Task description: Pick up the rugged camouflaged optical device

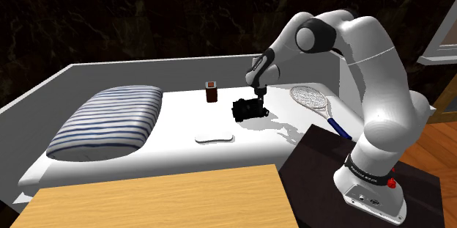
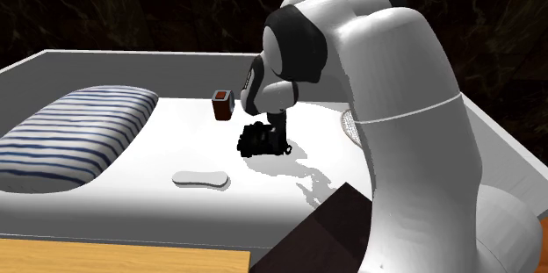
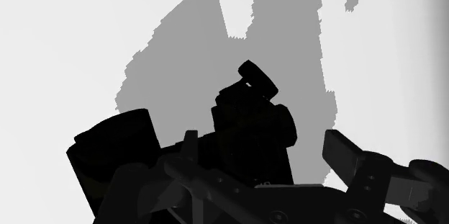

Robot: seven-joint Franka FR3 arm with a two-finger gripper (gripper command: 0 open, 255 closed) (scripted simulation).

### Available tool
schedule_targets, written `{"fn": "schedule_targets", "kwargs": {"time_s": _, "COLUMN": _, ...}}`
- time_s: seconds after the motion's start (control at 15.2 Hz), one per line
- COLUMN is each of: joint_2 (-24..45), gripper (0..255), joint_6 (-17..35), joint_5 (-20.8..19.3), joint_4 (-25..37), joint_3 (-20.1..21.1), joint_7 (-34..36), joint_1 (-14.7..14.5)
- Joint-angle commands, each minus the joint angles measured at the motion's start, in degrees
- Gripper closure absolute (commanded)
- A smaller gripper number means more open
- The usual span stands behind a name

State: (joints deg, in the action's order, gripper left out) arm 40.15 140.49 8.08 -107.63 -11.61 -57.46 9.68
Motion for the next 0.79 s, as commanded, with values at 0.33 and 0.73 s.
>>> {"fn": "schedule_targets", "kwargs": {"time_s": 0.33, "joint_2": 2.5, "gripper": 255, "joint_6": 1.7, "joint_5": 0.4, "joint_4": 0.8, "joint_3": 0.5, "joint_7": -0.3, "joint_1": 0.5}}
{"fn": "schedule_targets", "kwargs": {"time_s": 0.73, "joint_2": 2.4, "gripper": 255, "joint_6": 1.7, "joint_5": 0.4, "joint_4": 0.7, "joint_3": 0.5, "joint_7": -0.4, "joint_1": 0.5}}
